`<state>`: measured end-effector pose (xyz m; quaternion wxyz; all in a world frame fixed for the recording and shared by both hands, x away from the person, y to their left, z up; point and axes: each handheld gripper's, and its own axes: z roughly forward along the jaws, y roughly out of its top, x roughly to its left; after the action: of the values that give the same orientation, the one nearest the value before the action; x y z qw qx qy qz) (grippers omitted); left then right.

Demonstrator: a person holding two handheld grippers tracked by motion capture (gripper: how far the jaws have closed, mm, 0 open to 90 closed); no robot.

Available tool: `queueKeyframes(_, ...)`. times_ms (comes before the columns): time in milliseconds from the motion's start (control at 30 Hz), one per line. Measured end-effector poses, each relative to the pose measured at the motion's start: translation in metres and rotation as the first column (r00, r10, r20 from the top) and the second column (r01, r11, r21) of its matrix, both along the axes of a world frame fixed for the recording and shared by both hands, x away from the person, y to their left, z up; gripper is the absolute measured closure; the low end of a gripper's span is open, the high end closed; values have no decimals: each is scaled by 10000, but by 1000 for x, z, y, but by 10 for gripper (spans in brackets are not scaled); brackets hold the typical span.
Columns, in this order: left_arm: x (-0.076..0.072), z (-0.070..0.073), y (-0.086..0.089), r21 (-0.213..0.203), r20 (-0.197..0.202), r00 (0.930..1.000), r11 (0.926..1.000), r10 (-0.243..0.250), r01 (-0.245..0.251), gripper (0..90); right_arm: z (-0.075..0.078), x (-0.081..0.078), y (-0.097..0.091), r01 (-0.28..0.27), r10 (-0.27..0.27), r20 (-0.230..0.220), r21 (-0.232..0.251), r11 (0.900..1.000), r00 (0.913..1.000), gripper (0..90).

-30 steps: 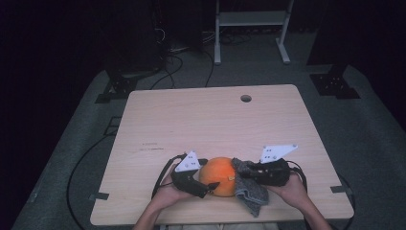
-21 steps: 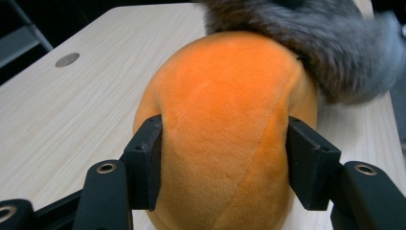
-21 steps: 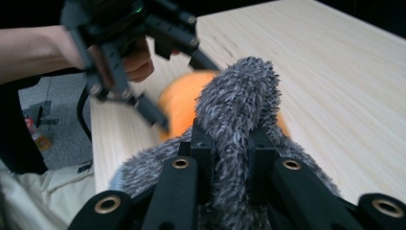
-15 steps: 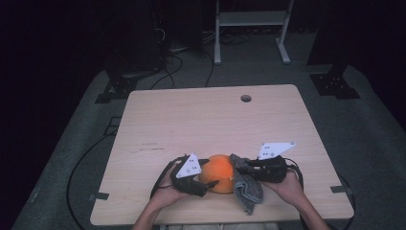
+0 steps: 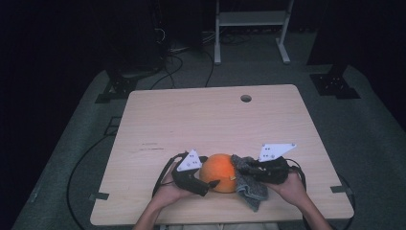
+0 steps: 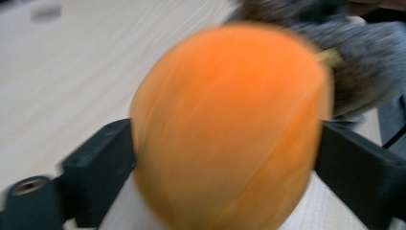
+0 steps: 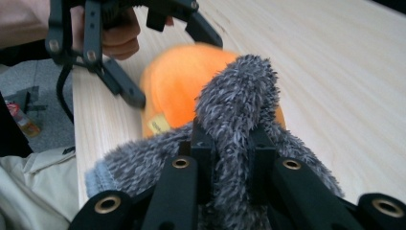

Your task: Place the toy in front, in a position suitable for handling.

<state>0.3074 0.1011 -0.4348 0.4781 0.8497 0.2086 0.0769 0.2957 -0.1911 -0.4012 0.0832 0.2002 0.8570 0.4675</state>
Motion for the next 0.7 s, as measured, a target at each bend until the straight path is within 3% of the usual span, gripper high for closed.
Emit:
queueKeyframes(33,4,-3,1,-172,-513,9987,9999,7,-16,74,-1,1,-2,65,-65,-28,8,10000,10000,774)
queueKeyframes(67,4,-4,1,-274,-586,9983,9996,58,-74,102,-1,1,-5,140,-140,-38,-37,9999,9999,773)
queueKeyframes(133,-1,0,1,11,189,9998,10000,89,-90,240,6,1,-5,144,-144,-37,4,9999,9999,774)
queueKeyframes(233,-12,9,-6,375,1410,9900,9993,3,-56,332,23,-7,2,-342,328,359,398,9986,9988,774)
queueKeyframes(300,-19,17,-10,519,1926,9812,9986,-134,34,351,35,-12,13,-594,564,781,358,9976,9953,773)
queueKeyframes(367,-22,21,-9,648,2155,9763,9979,-200,62,357,36,-12,21,-607,598,928,60,9981,9939,772)
queueKeyframes(400,-23,22,-8,660,2165,9761,9978,-166,23,356,33,-11,22,-570,575,917,-82,9983,9941,772)
queueKeyframes(467,-20,18,-4,617,1827,9829,9980,-218,106,330,21,-8,19,-406,430,761,-330,9986,9962,773)
queueKeyframes(567,-14,11,-3,228,1033,9946,9997,-68,45,227,9,-7,12,-249,266,452,-377,9990,9986,773)
queueKeyframes(633,-13,11,-5,83,1052,9944,10000,43,-52,224,6,-6,7,-130,143,334,-385,9992,9993,773)
queueKeyframes(700,-17,12,-11,302,1453,9894,9995,-74,30,278,14,-8,8,-226,229,174,-152,9996,9996,772)
